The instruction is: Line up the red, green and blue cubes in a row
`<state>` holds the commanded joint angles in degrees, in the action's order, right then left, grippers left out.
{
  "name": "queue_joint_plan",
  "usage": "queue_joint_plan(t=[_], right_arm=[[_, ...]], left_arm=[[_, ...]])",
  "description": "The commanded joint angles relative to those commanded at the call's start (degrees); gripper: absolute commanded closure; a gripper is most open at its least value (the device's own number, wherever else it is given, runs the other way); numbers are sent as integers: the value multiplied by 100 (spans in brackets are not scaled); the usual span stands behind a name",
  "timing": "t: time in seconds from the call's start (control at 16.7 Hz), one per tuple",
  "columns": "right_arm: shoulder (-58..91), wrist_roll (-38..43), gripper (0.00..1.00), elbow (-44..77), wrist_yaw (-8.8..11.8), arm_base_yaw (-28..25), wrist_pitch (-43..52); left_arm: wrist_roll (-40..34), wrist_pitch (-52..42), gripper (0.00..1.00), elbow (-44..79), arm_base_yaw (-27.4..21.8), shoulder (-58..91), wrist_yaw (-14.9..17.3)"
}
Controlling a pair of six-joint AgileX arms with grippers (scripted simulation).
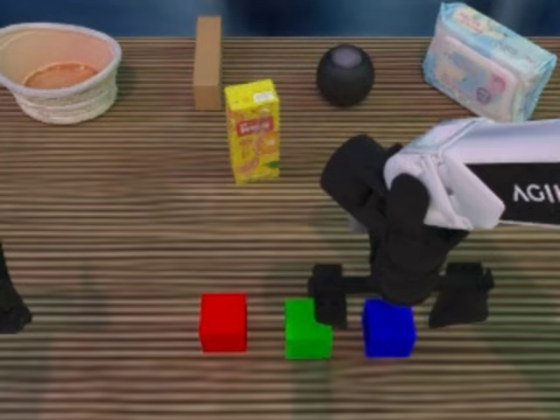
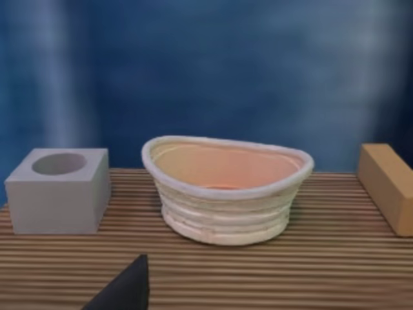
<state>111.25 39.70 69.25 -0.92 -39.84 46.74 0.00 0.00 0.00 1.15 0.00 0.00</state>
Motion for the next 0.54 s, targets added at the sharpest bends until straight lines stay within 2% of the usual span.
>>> queue_joint_plan(t=[0.54], right_arm=[[-569, -6, 0, 902, 3, -65, 1475]], left_arm=[[0, 0, 0, 0, 0, 0, 0]])
